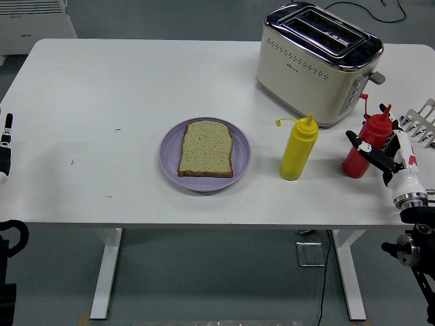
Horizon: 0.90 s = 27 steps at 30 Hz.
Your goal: Pick up the cup,pour liquid into bread,place the cup on the desk
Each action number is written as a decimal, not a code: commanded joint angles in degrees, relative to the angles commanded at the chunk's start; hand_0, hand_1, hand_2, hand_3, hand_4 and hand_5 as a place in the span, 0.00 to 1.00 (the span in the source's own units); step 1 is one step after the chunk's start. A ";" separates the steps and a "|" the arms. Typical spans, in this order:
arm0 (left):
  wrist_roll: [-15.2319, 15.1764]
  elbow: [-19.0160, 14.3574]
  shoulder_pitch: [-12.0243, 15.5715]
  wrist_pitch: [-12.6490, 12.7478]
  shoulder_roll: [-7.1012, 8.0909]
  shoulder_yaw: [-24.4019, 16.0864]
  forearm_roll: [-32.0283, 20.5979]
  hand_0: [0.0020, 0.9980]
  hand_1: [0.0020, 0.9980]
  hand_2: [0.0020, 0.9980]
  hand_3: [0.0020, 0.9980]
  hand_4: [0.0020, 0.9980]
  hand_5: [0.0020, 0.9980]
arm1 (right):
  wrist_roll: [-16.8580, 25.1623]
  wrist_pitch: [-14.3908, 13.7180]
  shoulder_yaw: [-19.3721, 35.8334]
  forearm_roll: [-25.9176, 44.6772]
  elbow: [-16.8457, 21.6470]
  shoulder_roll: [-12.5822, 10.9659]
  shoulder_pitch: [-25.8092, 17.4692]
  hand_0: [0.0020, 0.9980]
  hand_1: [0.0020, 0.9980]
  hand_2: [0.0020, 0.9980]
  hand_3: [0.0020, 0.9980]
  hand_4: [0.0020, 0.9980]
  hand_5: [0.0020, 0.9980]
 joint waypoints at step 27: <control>0.01 0.05 0.26 0.13 0.00 -0.32 0.07 0.79 0.74 0.73 0.68 0.57 1.00 | 0.82 -9.58 -2.12 8.59 0.89 0.96 1.14 0.00 0.04 0.15 0.23 0.91 0.20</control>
